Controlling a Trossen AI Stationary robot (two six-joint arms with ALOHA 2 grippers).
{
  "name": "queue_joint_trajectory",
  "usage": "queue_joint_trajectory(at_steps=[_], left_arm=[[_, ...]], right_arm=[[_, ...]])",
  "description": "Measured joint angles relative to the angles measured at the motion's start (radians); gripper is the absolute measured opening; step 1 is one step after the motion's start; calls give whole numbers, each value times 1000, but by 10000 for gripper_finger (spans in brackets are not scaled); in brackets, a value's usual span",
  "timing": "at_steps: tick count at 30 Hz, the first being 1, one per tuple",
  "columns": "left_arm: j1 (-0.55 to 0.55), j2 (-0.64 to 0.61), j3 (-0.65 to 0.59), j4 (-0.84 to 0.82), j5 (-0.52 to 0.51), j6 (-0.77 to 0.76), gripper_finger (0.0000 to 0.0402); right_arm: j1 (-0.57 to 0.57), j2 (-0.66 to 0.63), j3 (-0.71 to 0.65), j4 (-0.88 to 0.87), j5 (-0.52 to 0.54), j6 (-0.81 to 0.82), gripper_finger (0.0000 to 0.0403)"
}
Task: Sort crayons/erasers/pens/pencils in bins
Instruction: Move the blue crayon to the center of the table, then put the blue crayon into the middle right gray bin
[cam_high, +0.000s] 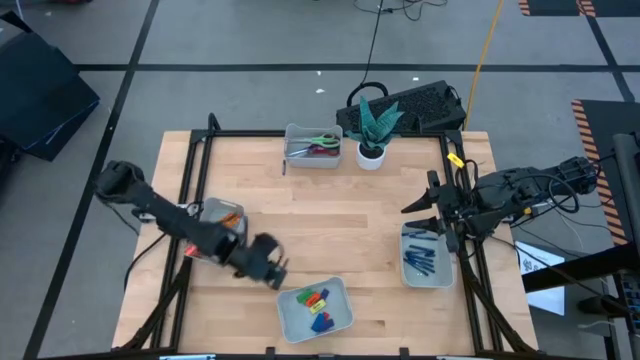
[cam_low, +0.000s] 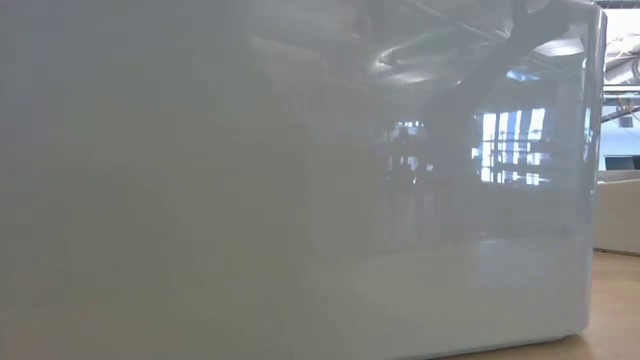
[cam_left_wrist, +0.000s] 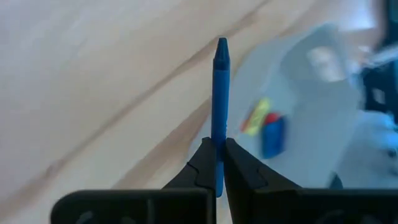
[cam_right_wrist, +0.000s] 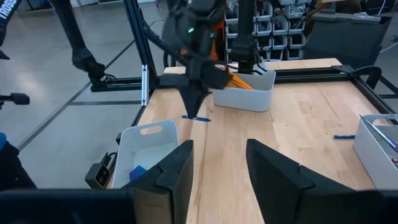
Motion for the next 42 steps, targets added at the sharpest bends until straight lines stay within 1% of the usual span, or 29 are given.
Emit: queue_joint_trajectory(at_steps=[3,5,7,10,12,14,15,18,20,24,26,29,32,35,38,40,42], left_arm=[[115,27,82,-4,96,194,12],[182,54,153,-49,130,333,11],[243,106,249,-55,162,469,11],[311,205,399,-106,178,659,11],[346,280,495,-108,179,762,11],[380,361,580,-145,178,847,11],[397,400,619,-132,178,884,12],[449,513,703,-146,172,952,15],[478,575,740,-126,160,996,16],[523,666,765,-130,96,1018,17],[540,700,763,-135,86,1008,18],[558,736,763,-176,63,932,18],[568,763,763,-218,62,847,18],[570,776,763,-220,62,783,27],[575,774,763,-218,57,692,61],[584,773,763,-223,64,656,100],[603,763,763,-236,113,646,143]], right_arm=[[0,0,0,0,0,0,139],[0,0,0,0,0,0,139],[0,0,0,0,0,0,139],[0,-1,0,0,0,0,139],[0,0,0,2,0,0,139],[0,0,1,6,0,0,139],[0,1,1,6,0,0,139],[0,4,1,6,0,0,139],[0,8,1,6,0,0,139],[0,12,1,6,0,0,139],[0,13,1,6,0,0,139],[0,14,1,6,0,0,139],[0,14,1,6,0,0,139],[0,16,1,6,0,0,139],[0,16,1,6,0,0,139],[0,16,1,6,0,0,139],[0,16,1,6,0,0,139]])
